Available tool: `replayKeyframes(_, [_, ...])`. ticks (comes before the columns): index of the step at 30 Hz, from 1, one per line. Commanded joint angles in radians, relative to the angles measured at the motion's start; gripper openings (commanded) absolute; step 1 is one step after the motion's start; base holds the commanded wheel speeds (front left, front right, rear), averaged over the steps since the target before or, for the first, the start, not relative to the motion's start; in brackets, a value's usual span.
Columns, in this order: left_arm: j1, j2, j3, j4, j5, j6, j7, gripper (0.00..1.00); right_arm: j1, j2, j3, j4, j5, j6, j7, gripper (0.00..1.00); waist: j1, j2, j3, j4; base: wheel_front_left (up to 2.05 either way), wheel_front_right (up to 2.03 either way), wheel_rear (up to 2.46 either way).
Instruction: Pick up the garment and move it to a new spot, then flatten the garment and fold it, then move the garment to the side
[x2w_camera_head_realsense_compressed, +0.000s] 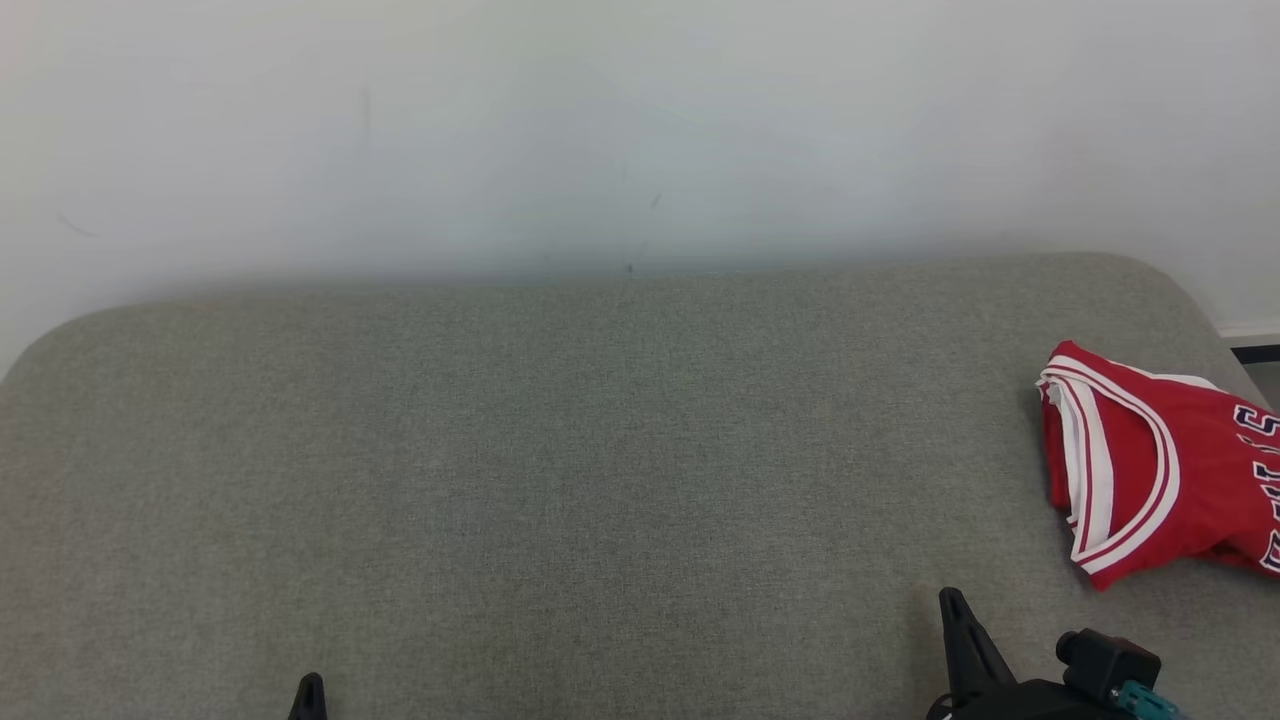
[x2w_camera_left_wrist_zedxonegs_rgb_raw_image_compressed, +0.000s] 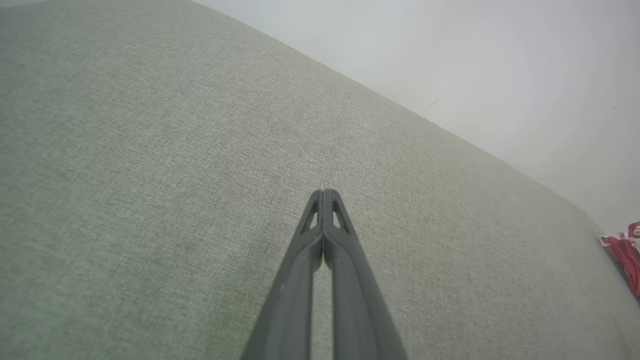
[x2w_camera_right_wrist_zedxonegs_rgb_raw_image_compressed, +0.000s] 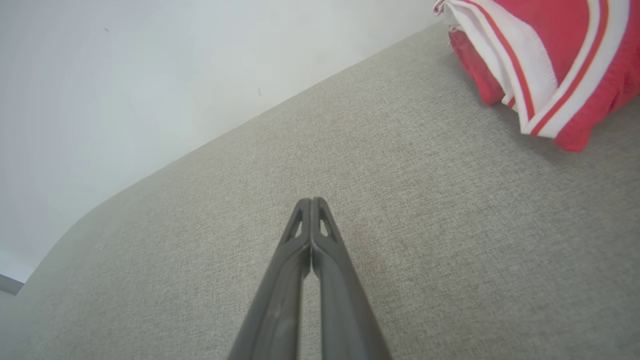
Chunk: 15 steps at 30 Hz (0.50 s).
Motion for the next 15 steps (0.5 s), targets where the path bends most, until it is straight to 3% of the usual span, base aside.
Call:
replayKeyframes(1, [-0.03, 0.005, 0.004, -0.02, -0.037, 0.0, 0.009, 0.0, -0.021, 0.0, -0.006, -0.022, 0.04, 0.0, 0.006, 0.0, 0.0, -0.0001, 0.0, 0.001, 0.0, 0.0, 0.0])
replayKeyframes(15, [-0.054, 0.006, 0.013, -0.042, -0.251, 0.001, 0.064, 0.0, -0.024, 0.0, -0.031, -0.065, 0.259, -0.001, 0.061, 0.0, 0.0, -0.0001, 0.005, 0.01, 0.0, 0.0, 0.0])
